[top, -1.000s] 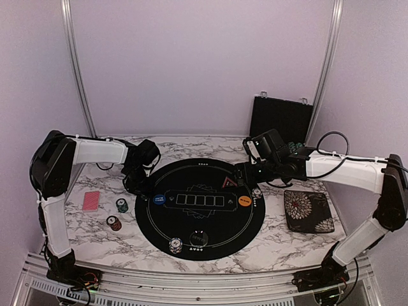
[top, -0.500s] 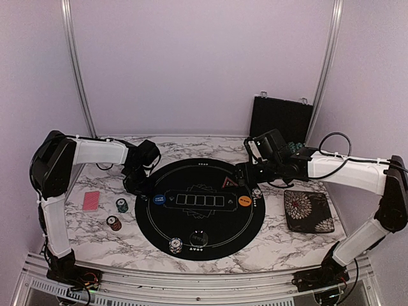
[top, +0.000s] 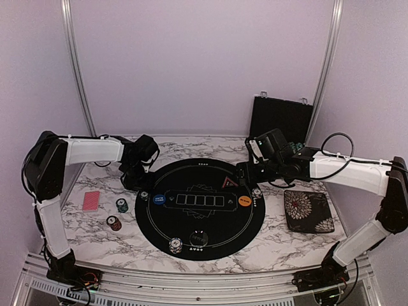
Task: Distribute texas hold em gaming equipment
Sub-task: Place the poker chips pile at the small blind area, then pick up the pile of poker chips from the pile of poker chips.
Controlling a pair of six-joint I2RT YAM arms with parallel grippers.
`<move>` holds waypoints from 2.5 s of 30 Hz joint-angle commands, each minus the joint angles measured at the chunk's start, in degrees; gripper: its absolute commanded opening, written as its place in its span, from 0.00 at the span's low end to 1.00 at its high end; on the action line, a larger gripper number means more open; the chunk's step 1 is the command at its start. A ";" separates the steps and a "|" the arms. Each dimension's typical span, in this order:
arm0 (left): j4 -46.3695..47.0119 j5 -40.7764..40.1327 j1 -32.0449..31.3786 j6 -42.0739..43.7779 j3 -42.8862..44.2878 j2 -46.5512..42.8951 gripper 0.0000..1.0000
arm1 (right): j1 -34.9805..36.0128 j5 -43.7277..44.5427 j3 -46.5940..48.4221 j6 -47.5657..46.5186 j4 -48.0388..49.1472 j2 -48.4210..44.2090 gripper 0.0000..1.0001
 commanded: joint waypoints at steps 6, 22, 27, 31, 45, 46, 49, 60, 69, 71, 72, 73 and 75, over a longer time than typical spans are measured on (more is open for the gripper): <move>-2.71 -0.43 0.07 -1.43 -3.15 -9.36 0.62 | 0.49 0.61 0.03 0.50 -0.12 -1.26 0.89; -3.60 -1.44 3.93 -4.44 -16.90 -21.20 0.66 | 0.48 -1.55 1.46 -0.16 1.45 1.63 0.89; -3.38 -1.41 4.65 -4.25 -18.54 -21.53 0.68 | 0.48 -2.10 1.83 -0.24 1.74 2.23 0.88; -2.73 -1.00 5.11 -4.01 -19.62 -21.38 0.69 | 0.49 -2.09 1.70 -0.16 1.73 2.17 0.89; 0.40 0.76 6.35 -2.89 -21.09 -18.42 0.69 | 0.41 -1.68 1.35 0.30 1.36 1.68 0.88; 0.67 0.82 6.44 -2.79 -21.11 -18.15 0.68 | 0.42 -1.67 1.37 0.33 1.39 1.71 0.89; 1.07 1.16 6.57 -2.63 -21.28 -17.72 0.66 | 0.47 -1.73 1.30 0.37 1.31 1.77 0.89; 2.23 1.35 6.97 -2.27 -21.90 -16.00 0.61 | 0.47 -1.58 1.04 0.46 1.21 1.56 0.88; 2.83 1.26 6.98 -2.12 -21.81 -15.22 0.52 | 0.44 -1.43 0.96 0.49 1.17 1.38 0.89; 2.74 1.12 6.98 -2.01 -21.81 -15.43 0.50 | 0.45 -1.38 0.99 0.47 1.13 1.40 0.88; 2.69 1.03 6.94 -1.97 -21.81 -15.49 0.50 | 0.48 -1.36 0.92 0.52 1.13 1.38 0.89; 2.68 0.96 6.98 -1.89 -21.81 -15.55 0.49 | 0.49 -1.37 0.95 0.54 1.10 1.38 0.89; 2.61 1.02 6.98 -1.82 -21.90 -15.54 0.48 | 0.49 -1.39 0.84 0.57 1.21 1.42 0.89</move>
